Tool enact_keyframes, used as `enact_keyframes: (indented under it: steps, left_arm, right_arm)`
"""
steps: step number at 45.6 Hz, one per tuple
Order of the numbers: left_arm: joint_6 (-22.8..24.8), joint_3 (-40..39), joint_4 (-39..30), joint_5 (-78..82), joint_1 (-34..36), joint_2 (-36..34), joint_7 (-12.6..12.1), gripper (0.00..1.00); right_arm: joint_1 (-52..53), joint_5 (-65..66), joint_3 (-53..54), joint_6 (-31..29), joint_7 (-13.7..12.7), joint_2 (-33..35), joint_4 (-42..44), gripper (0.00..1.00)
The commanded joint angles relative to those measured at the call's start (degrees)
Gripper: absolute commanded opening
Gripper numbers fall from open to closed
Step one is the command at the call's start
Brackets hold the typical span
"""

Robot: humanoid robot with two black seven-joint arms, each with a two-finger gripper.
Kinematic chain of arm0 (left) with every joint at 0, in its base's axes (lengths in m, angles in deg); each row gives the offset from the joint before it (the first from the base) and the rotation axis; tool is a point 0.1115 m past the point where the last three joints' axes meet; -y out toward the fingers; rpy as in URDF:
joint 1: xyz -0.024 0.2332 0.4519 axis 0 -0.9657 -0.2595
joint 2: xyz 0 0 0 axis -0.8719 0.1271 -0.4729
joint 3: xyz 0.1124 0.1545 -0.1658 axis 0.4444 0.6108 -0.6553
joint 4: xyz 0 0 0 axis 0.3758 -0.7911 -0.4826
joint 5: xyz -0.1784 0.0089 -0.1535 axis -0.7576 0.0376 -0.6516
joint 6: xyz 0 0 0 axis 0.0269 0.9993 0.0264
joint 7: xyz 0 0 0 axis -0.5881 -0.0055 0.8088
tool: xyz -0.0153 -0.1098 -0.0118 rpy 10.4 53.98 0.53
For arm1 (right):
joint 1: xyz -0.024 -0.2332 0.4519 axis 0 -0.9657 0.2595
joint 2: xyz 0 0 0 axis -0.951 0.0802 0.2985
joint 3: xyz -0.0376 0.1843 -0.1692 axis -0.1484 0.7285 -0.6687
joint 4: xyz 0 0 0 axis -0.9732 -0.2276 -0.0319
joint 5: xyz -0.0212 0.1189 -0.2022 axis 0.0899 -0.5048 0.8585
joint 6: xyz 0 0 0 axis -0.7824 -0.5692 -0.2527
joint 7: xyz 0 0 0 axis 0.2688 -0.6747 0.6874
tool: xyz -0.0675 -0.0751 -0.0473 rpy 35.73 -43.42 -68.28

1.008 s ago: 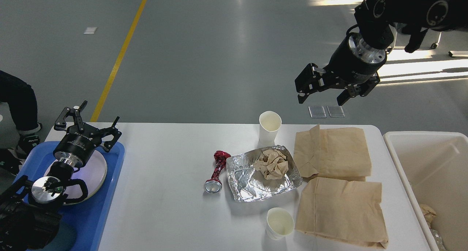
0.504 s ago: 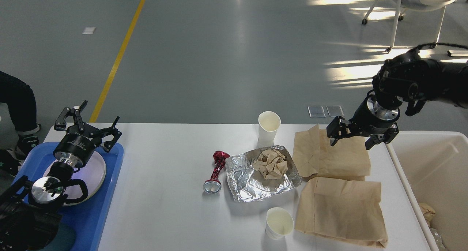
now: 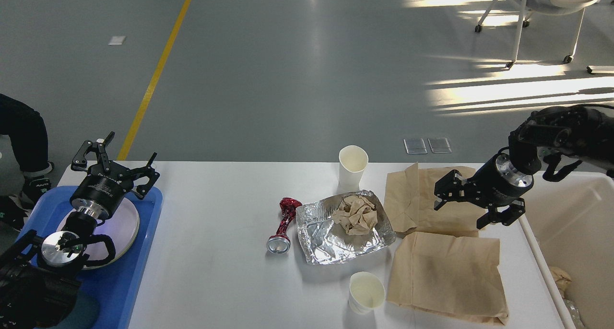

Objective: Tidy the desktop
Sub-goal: 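Lower the right gripper and grasp the nearer brown paper sheet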

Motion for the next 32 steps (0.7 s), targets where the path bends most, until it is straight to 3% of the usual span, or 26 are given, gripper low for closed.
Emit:
enact_keyframes:
  steps: [1, 18, 32]
  left_arm:
    - [0.0, 0.0, 0.0, 0.0, 0.0, 0.0, 0.0, 0.96]
    - [0.0, 0.0, 0.0, 0.0, 0.0, 0.0, 0.0, 0.96]
    - [0.0, 0.0, 0.0, 0.0, 0.0, 0.0, 0.0, 0.96]
  right_arm:
    - [-2.0, -4.2, -0.2, 0.0, -0.1, 0.0, 0.0, 1.0]
    - [-6.9, -8.7, -0.1, 0.6, 0.0, 0.8, 0.3, 1.0]
    - [-12.6, -10.9, 0.7, 1.1, 0.0, 0.8, 6.6, 1.0]
